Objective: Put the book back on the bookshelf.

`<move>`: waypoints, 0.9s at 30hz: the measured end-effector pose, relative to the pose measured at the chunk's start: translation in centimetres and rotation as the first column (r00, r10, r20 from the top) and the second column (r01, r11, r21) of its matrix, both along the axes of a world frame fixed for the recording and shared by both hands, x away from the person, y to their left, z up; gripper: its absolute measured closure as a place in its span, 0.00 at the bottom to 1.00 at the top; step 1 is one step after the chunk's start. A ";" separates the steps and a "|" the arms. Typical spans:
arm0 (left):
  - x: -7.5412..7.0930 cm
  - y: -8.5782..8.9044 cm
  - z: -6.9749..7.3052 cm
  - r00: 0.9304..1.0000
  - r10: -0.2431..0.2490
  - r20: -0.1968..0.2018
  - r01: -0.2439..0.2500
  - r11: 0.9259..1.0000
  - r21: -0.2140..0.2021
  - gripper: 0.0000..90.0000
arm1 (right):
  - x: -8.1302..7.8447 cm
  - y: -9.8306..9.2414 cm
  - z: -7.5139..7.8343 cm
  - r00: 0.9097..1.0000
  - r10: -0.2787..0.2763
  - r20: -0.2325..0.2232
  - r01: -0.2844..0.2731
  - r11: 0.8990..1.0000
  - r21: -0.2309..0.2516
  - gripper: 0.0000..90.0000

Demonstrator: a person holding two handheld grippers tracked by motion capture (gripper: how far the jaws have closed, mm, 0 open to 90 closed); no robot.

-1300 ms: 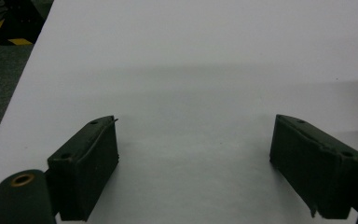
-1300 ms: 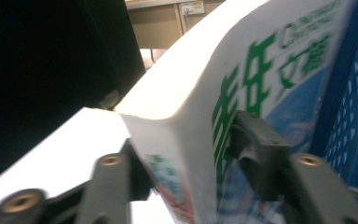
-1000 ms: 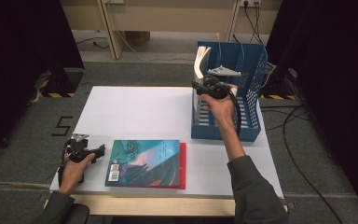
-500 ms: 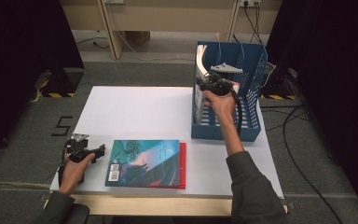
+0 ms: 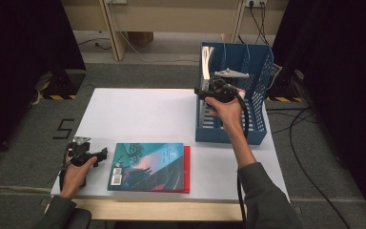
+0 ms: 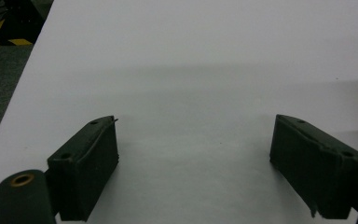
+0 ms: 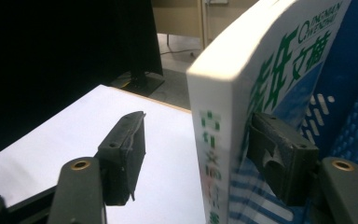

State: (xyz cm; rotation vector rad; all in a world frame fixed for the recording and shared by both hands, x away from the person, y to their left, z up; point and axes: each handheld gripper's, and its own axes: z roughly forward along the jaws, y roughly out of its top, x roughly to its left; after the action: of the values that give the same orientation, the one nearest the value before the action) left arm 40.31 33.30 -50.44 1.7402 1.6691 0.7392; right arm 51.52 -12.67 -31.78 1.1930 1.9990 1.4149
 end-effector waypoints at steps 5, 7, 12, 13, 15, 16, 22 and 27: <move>0.0 0.0 0.0 1.000 0.000 -0.001 0.000 1.000 -0.001 0.16 | -1.2 -0.9 -0.5 1.000 0.013 -0.004 -0.013 1.000 0.013 0.37; 0.0 0.0 0.0 1.000 -0.001 -0.001 0.001 1.000 -0.002 0.16 | -1.8 -1.1 -0.7 1.000 0.030 -0.007 -0.030 0.999 0.024 0.36; 0.0 0.0 0.0 1.000 -0.001 -0.001 0.001 1.000 -0.002 0.16 | -4.0 -1.6 -1.4 0.998 0.067 -0.015 -0.067 0.997 0.040 0.36; 0.0 0.0 0.0 1.000 0.000 -0.003 0.000 1.000 -0.002 0.16 | -4.0 -1.6 -1.4 0.998 0.067 -0.015 -0.067 0.997 0.040 0.36; 0.0 0.0 0.0 1.000 -0.001 -0.003 0.001 1.000 -0.001 0.16 | -5.3 -1.8 -2.2 0.996 0.084 0.000 -0.084 0.996 0.039 0.34; 0.0 0.0 0.0 1.000 -0.001 -0.001 0.001 1.000 -0.002 0.16 | -5.7 -1.8 -2.6 0.996 0.084 -0.009 -0.084 0.996 0.035 0.33; 0.0 0.0 0.0 1.000 -0.002 -0.004 0.002 1.000 0.000 0.16 | -8.0 -2.8 -5.7 0.993 0.102 -0.056 -0.098 0.993 0.071 0.33; 0.0 0.0 0.0 1.000 -0.004 -0.002 0.004 1.000 0.004 0.16 | -9.4 -3.4 -7.8 0.991 0.098 -0.089 -0.090 0.992 0.091 0.33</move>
State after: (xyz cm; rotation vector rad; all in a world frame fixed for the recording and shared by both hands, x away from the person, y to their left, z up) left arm 40.31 33.27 -50.42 1.7469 1.6667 0.7391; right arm 42.12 -16.12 -39.58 1.2375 2.1012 1.5314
